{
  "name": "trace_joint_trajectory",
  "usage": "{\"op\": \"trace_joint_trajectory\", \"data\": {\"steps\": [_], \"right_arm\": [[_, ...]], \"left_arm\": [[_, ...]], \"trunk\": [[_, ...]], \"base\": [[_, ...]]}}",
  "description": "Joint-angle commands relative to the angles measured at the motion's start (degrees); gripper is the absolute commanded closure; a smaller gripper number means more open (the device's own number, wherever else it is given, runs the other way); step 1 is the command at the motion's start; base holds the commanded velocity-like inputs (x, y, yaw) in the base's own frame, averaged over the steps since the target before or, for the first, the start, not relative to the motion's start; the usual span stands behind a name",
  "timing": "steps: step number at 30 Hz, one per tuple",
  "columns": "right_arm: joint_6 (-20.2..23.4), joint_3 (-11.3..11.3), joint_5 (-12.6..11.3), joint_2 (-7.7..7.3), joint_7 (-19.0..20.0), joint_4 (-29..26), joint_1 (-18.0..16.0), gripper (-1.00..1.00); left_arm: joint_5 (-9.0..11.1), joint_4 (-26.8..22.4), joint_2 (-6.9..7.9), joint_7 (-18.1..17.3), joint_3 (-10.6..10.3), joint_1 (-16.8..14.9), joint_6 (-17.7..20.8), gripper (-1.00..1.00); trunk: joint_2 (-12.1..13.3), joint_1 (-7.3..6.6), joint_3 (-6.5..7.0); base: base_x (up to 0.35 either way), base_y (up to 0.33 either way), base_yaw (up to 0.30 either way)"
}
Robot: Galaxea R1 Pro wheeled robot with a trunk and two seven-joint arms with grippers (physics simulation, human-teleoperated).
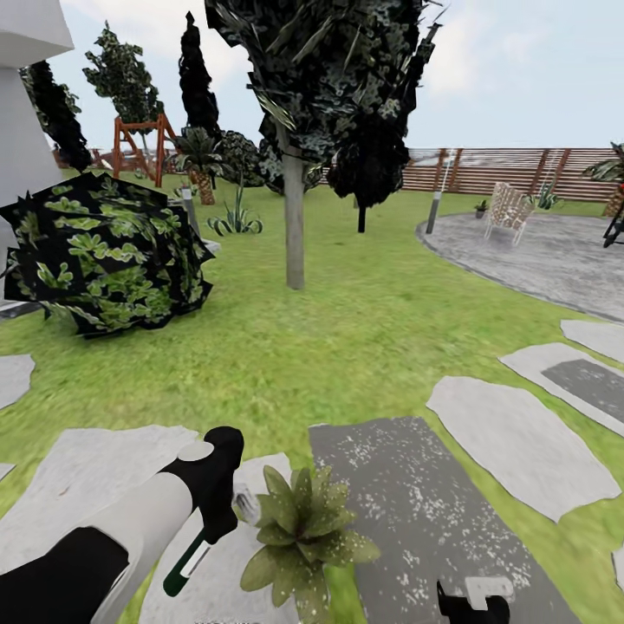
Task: Pick up the pesticide atomizer in the garden and spray insectifuge to fully cover both potted plants in the garden.
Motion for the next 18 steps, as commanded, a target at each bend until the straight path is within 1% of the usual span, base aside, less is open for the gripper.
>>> {"op": "trace_joint_trajectory", "data": {"steps": [1,4,9,14,17,18], "right_arm": [[-0.23,-0.3,0.61,0.01,-0.27,0.09,-0.07,-1.0],[-0.23,-0.3,0.61,0.01,-0.27,0.09,-0.07,-1.0],[-0.23,-0.3,0.61,0.01,-0.27,0.09,-0.06,-1.0],[-0.23,-0.3,0.61,0.01,-0.25,0.08,-0.06,-1.0],[-0.23,-0.3,0.61,0.01,-0.27,0.03,-0.06,-1.0],[-0.23,-0.3,0.61,0.01,-0.25,0.02,-0.06,-1.0]], "left_arm": [[-0.41,-0.11,0.03,-0.61,-0.12,0.0,0.59,1.0],[-0.41,-0.11,0.09,-0.67,-0.11,0.0,0.64,1.0],[-0.21,0.08,0.02,-1.22,-0.09,0.0,0.67,1.0],[0.14,0.15,-0.29,-2.37,-0.19,0.0,0.71,1.0],[0.06,0.15,-0.19,-5.68,-0.24,0.0,0.66,1.0],[0.03,0.15,-0.17,-6.05,-0.28,0.0,0.67,1.0]], "trunk": [[-0.02,-0.03,-0.05],[-0.02,-0.03,-0.05],[-0.02,-0.03,-0.05],[-0.02,-0.03,-0.05],[-0.02,-0.03,-0.05],[-0.02,-0.03,-0.05]], "base": [[-0.067,0.284,-0.297],[-0.004,0.297,-0.299],[0.147,0.3,-0.282],[0.19,0.241,-0.041],[0.044,0.047,-0.002],[0.007,0.008,0.0]]}}
